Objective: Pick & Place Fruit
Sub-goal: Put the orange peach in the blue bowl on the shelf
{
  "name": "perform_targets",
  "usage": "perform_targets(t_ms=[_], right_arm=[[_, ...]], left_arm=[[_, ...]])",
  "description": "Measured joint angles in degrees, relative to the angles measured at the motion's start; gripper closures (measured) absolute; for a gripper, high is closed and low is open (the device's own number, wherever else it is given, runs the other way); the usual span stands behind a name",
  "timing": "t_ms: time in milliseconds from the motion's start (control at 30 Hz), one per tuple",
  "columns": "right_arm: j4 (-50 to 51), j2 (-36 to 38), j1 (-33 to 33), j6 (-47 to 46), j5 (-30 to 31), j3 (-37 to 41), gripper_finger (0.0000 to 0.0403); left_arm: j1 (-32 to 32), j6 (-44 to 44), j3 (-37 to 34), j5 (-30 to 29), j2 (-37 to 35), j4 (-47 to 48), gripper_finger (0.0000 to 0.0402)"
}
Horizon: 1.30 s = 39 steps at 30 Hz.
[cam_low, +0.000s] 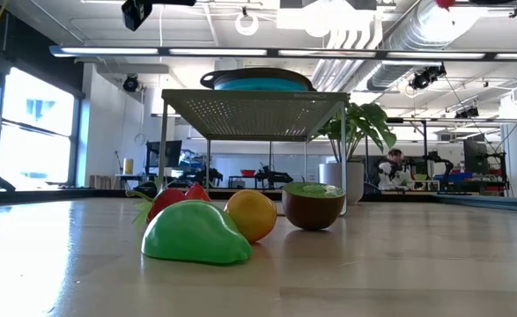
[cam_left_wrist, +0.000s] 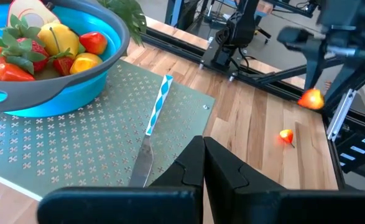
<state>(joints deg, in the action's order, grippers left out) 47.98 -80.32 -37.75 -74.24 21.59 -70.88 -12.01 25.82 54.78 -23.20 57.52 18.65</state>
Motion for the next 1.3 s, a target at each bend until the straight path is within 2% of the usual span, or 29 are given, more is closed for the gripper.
perform_targets(t_ms=[400,500,967,1300], right_arm=[[-6.9,6.9,8.1,14.8,0.1,-0.1,0.0293],[-10.0,7.5,11.1,19.5,1.7,-0.1,0.0293],[-29.9,8.1,30.6,39.8,3.0,-0.1,0.0293],[-34.9,6.9,41.2,42.7,3.3,-0.1,0.0293]], left_arm=[[0.0,0.0,0.0,0.0,0.0,0.0,0.0402],[0.0,0.0,0.0,-1.3,0.0,0.0,0.0402],[0.0,-6.4,0.0,-5.9,0.0,0.0,0.0401],[0.0,-6.1,0.0,-7.1,0.0,-1.1,0.0402]])
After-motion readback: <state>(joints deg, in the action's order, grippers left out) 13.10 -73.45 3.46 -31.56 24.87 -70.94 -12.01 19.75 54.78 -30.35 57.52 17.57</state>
